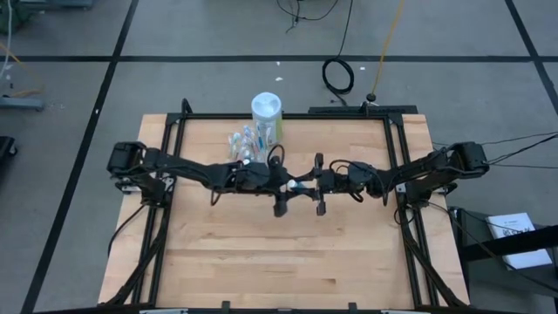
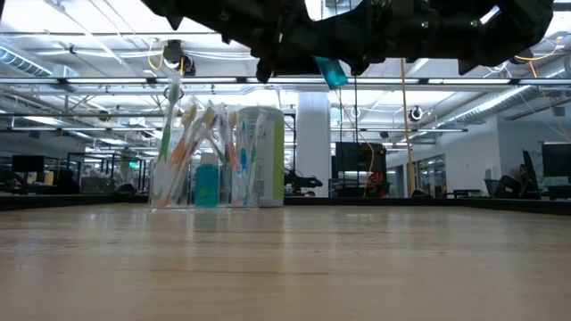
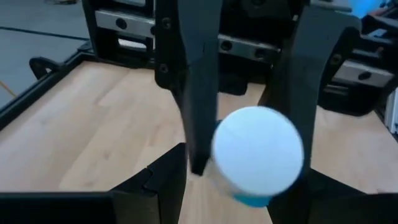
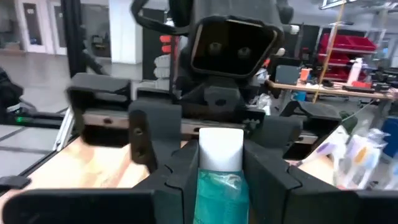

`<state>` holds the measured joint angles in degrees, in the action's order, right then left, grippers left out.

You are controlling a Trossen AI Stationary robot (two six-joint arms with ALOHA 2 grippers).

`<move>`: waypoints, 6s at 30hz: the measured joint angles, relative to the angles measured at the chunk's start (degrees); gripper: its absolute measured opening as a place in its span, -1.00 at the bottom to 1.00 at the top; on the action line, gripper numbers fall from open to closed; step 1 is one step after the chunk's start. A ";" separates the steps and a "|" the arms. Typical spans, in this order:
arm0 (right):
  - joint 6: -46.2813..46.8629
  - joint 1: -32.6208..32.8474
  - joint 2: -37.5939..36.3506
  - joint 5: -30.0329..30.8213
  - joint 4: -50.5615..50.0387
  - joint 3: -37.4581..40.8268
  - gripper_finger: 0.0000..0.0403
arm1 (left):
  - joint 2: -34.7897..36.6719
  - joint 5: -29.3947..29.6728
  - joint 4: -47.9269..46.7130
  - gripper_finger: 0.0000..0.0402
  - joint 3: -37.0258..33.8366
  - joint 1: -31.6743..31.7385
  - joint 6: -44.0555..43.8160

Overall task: Pick & Place toothbrushing station
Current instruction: Put the blue mouthwash into the transparent organizer, then return to Home Position

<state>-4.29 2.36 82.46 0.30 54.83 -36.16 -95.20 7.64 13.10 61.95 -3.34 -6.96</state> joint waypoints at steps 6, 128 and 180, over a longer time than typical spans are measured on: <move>-1.48 -0.40 -0.09 2.82 0.10 0.00 -0.51 | -0.22 0.17 -0.71 -0.12 0.62 0.86 -1.11; 11.78 -14.87 -79.52 -7.98 -44.60 33.31 -1.00 | 66.93 3.23 23.34 -0.95 -61.26 2.71 7.40; 12.17 -15.92 -80.19 -9.38 -46.10 34.05 -1.00 | 66.71 0.35 20.96 -0.82 -61.02 2.68 3.94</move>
<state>7.88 -13.56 2.26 -9.08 8.73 -2.11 -28.49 7.99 34.06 0.93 -0.67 -3.03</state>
